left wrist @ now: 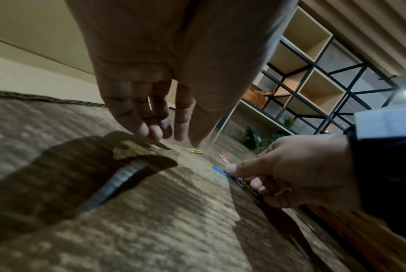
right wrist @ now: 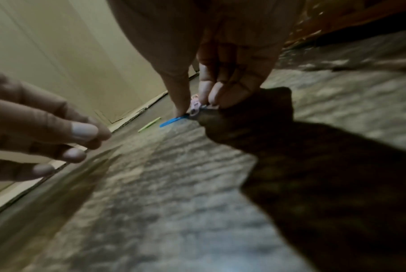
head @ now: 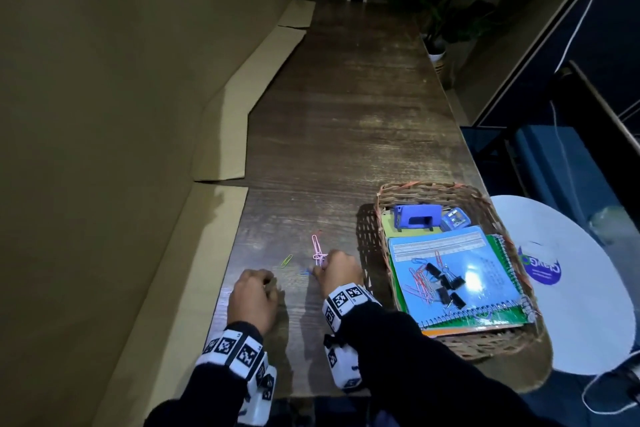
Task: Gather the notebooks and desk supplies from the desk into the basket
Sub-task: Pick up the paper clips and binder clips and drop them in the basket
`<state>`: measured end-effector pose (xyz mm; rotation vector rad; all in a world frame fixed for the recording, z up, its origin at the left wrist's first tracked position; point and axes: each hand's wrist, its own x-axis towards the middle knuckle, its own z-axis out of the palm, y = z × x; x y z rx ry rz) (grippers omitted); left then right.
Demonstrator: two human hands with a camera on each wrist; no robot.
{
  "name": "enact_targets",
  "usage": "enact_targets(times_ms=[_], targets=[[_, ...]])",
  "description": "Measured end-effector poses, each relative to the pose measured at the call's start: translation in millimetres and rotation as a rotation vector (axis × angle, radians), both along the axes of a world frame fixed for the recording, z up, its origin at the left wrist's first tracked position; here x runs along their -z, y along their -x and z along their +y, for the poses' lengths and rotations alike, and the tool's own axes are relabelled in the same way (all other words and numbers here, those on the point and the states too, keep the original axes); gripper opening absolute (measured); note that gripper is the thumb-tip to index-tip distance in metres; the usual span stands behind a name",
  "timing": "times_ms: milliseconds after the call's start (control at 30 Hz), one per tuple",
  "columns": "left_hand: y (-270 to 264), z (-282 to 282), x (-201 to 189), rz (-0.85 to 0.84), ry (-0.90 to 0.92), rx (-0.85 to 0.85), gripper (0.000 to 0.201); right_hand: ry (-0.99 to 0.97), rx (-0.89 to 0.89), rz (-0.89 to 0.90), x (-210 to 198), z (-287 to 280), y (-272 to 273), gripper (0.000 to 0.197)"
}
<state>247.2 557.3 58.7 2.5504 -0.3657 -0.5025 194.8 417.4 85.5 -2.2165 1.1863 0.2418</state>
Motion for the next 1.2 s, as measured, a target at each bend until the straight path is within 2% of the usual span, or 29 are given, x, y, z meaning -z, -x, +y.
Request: enact_targets(times_ms=[233,400,633,933,1067,1200], targets=[[-9.7,-22.2,-6.8,-0.005,-0.023,0.043,0.015,-0.059,0.081,0.013,6.6,-0.2,2.2,0.016],[-13.6,-39.1,-10.0,-0.025,-0.038,0.063,0.018,-0.014,0.082,0.008,0.1,-4.7,9.6,0.015],[-8.8,-70.8,-10.9,-0.061,-0.01,0.235,0.015,-0.07,0.093,-0.018,-1.5,-7.2,14.4,0.015],[-14.3,-100.6,-10.7,-0.013,-0.075,0.336,0.018,-0.006,0.108,-0.284,-15.5,-11.0,39.1,0.005],[-9.7,-102.4,-9.2,-0.047,-0.158,0.377,0.031,-0.004,0.085,-0.448,-37.7,-19.2,56.4,0.02],[-5.9,-94.2,-21.4,-0.039,-0.213,0.374,0.02,-0.025,0.136,-0.526,-49.0,-33.5,89.7,0.026]])
